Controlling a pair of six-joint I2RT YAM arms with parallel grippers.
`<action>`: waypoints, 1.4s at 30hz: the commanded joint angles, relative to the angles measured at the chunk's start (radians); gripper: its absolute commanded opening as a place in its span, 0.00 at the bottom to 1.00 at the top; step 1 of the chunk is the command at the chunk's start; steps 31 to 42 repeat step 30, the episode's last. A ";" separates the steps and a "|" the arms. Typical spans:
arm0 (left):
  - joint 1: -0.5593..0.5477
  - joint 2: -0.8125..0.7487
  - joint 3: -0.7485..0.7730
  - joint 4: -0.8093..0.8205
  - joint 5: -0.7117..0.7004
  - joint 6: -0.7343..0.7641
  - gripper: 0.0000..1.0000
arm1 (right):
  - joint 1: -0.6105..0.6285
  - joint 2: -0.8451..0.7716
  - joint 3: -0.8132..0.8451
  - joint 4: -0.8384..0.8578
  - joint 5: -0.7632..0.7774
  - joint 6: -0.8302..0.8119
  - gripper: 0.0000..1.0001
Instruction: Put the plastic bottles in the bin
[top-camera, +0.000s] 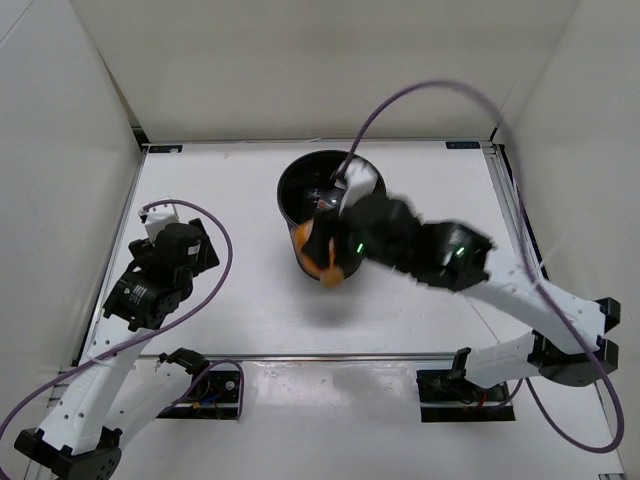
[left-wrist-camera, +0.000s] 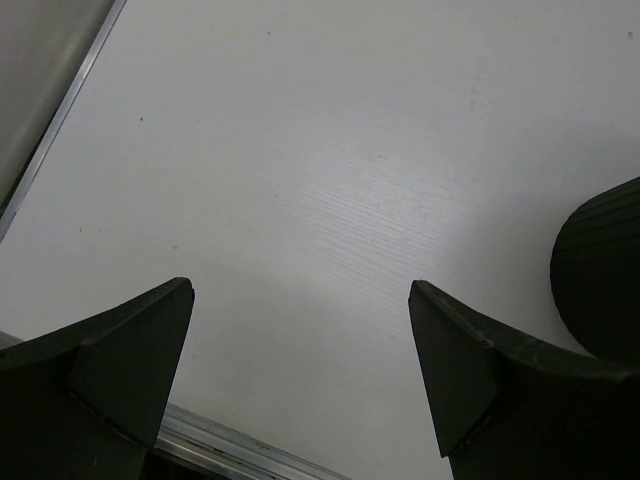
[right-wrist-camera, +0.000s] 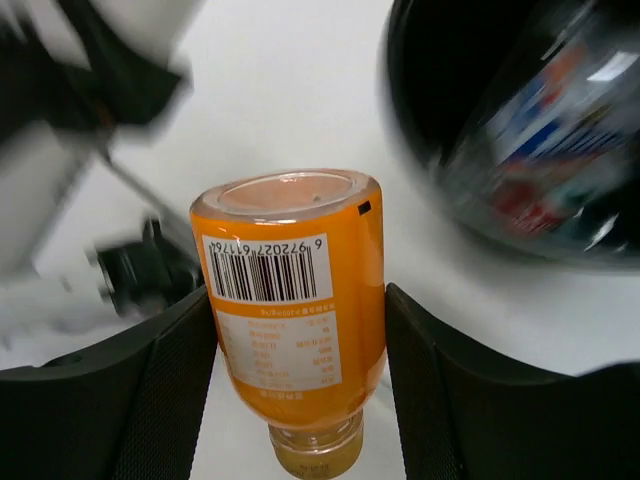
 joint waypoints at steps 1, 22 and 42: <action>0.005 -0.010 -0.012 -0.034 -0.029 -0.075 1.00 | -0.204 0.054 0.258 -0.122 -0.069 -0.133 0.33; 0.005 0.042 0.029 -0.057 0.018 -0.160 1.00 | -0.761 -0.049 0.227 -0.208 -0.404 -0.078 1.00; 0.005 0.086 -0.008 -0.034 0.051 -0.229 1.00 | -0.960 -0.177 0.066 -0.284 -0.479 -0.167 1.00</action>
